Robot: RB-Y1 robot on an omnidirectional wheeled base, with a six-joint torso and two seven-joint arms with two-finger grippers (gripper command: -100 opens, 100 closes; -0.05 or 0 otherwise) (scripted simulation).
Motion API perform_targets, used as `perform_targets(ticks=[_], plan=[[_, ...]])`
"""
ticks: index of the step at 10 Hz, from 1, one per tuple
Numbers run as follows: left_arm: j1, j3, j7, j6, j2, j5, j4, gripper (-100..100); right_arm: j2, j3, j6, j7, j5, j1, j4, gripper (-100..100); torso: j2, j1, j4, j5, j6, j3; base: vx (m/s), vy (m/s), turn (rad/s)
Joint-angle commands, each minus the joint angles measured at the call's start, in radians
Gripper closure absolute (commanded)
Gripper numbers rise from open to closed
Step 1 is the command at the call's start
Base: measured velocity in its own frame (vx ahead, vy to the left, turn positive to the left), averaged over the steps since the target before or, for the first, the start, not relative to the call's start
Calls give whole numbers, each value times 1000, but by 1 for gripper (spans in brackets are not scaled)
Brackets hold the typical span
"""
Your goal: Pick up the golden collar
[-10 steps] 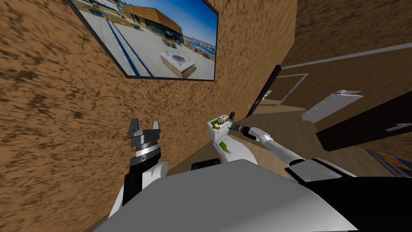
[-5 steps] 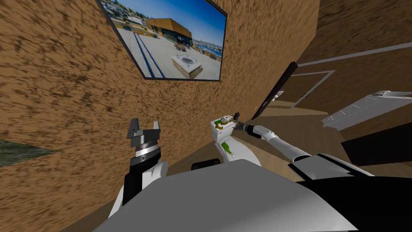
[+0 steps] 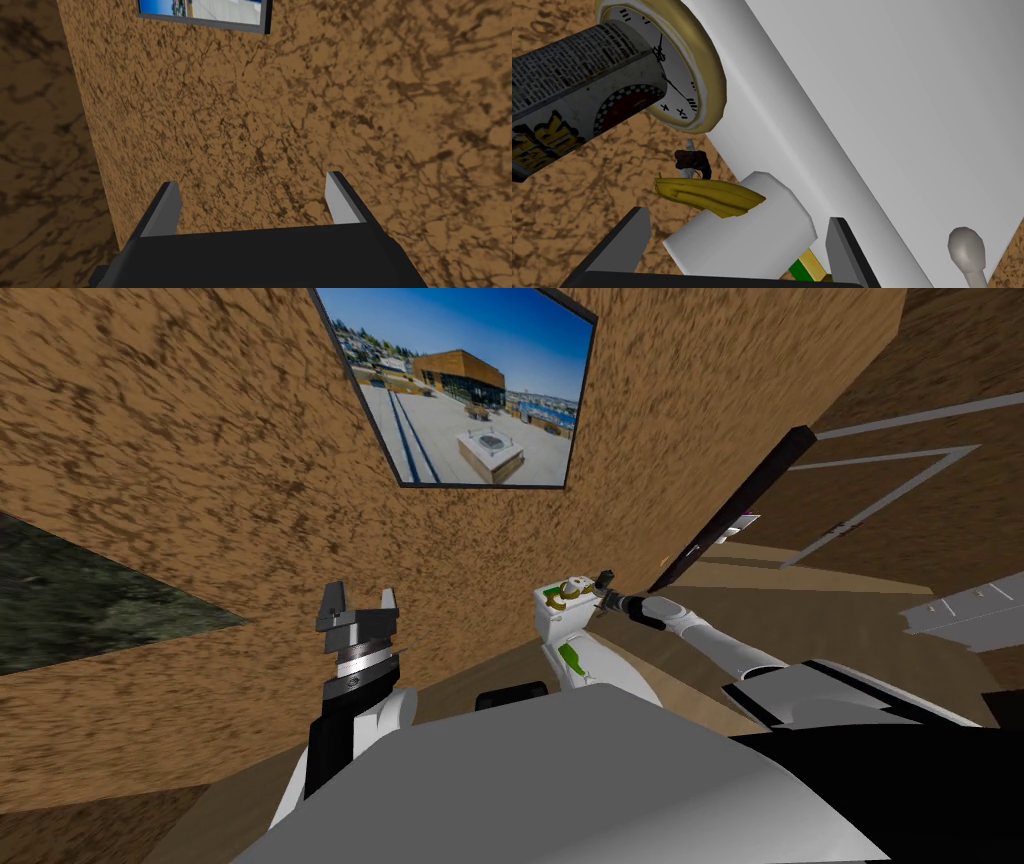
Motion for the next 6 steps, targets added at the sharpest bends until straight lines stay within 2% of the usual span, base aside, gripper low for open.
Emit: perform_targets(ticks=[1, 2, 3, 4, 5, 6], plan=[[0, 0, 0, 0, 0, 0, 0, 0, -23, 1, -7, 5, 21, -18, 50, -100, 0, 0, 0, 0, 0, 0, -25, 15, 125], [0, 0, 0, 0, 0, 0, 0, 0, -23, 1, -7, 5, 21, -18, 56, -100, 0, -1, 0, 0, 1, 0, -10, 7, -27], [0, 0, 0, 0, 0, 0, 0, 0, -50, -1, -11, 25, 60, -31, 93, -100, -1, -1, 0, 0, 1, 0, -13, 23, 227], [0, 0, 0, 0, 0, 0, 0, 0, -50, -1, -11, 25, 60, -31, 111, -100, -1, 0, 0, 0, 0, -1, -12, 17, 175], [0, 0, 0, 0, 0, 0, 0, 0, -74, -3, -17, 45, 97, -41, 163, -100, -1, -1, 0, 0, 1, -1, -23, 35, 263], [0, 0, 0, 0, 0, 0, 0, 0, -74, -3, -17, 45, 97, -41, 163, -100, -1, 0, 0, 0, 0, 0, -18, 23, 126]])
